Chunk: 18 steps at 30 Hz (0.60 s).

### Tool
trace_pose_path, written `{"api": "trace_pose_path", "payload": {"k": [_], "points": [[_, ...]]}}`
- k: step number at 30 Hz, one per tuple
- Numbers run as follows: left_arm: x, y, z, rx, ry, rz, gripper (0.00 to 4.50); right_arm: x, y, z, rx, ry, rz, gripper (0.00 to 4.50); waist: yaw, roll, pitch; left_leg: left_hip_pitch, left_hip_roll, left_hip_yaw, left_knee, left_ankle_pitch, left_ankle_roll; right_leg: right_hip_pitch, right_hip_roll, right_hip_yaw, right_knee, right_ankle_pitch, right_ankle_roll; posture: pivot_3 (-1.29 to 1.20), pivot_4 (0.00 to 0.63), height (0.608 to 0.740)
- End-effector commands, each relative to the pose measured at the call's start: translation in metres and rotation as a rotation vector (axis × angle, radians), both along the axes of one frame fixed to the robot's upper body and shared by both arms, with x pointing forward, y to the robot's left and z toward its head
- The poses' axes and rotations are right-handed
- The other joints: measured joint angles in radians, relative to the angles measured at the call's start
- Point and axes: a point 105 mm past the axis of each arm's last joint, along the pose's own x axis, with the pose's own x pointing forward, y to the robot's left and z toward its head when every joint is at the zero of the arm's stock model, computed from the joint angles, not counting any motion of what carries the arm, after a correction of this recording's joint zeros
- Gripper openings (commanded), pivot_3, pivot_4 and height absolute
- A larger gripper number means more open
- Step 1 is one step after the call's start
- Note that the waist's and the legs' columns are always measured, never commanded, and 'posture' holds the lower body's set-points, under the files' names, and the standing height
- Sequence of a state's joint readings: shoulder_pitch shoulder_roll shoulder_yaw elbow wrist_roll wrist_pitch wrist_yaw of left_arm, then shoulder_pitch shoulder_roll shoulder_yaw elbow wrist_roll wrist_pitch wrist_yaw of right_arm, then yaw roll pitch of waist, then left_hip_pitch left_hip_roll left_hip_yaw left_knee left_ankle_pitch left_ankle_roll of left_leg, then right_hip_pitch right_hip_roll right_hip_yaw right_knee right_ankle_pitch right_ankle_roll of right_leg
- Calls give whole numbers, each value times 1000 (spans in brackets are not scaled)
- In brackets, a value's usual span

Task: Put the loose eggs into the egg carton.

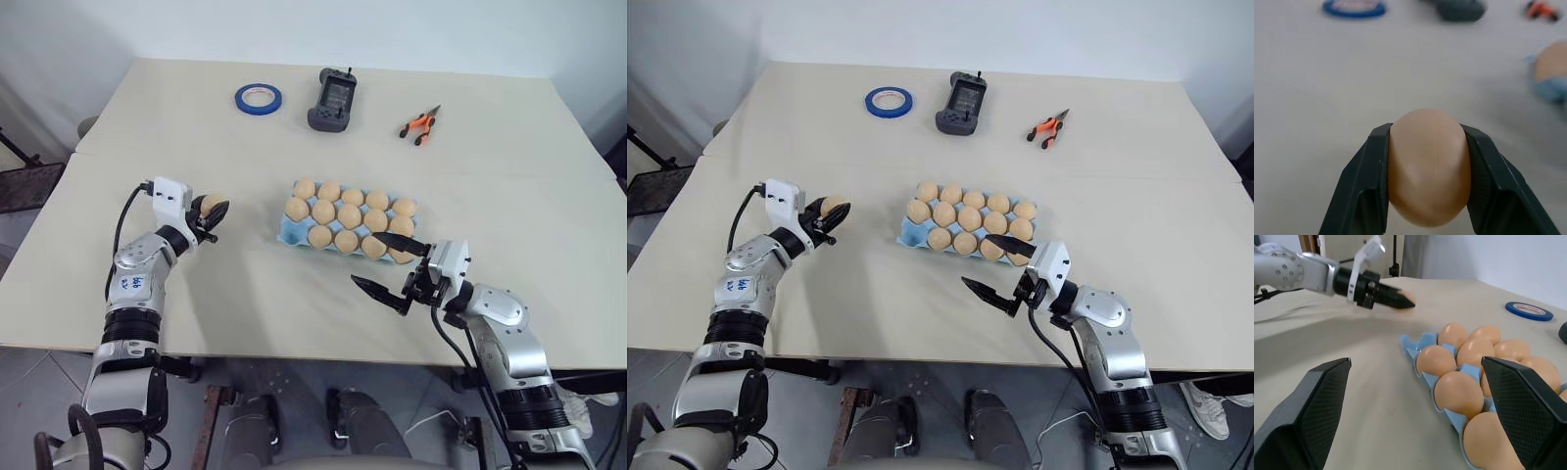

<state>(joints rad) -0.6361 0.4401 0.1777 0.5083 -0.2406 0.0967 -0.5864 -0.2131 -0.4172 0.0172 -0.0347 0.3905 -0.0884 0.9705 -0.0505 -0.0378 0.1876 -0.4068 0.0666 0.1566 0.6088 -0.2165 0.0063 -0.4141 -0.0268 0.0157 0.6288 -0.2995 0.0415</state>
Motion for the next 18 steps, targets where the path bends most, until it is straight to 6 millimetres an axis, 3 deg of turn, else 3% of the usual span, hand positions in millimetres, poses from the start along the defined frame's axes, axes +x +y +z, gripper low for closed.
{"api": "trace_pose_path", "payload": {"k": [1,6,13,14,18], "points": [[-15,-44,27,46,-113,-246,1695,-3,0,8,13,-45,-6,4500,4,0,0,0,0,0,0,0,0,0,0,0,0,0,0,0,150,740],[-22,-75,15,88,-79,-380,1695,-2,-2,9,14,-48,-24,4500,9,0,0,0,0,0,1,0,0,1,0,0,0,0,0,0,150,740],[-28,-101,5,62,-52,-481,1695,-2,-2,9,21,-49,-44,4500,8,0,0,0,0,0,1,0,0,0,0,1,0,0,0,0,150,740],[-29,-105,5,62,-55,-495,2307,-2,-2,9,22,-48,-44,4500,8,0,0,0,0,0,2,0,0,0,0,1,0,0,0,0,150,740],[-30,-108,4,80,-54,-505,3430,-3,-1,9,24,-47,-43,4500,9,0,0,0,0,0,2,0,1,1,0,1,0,0,0,0,150,740]]}}
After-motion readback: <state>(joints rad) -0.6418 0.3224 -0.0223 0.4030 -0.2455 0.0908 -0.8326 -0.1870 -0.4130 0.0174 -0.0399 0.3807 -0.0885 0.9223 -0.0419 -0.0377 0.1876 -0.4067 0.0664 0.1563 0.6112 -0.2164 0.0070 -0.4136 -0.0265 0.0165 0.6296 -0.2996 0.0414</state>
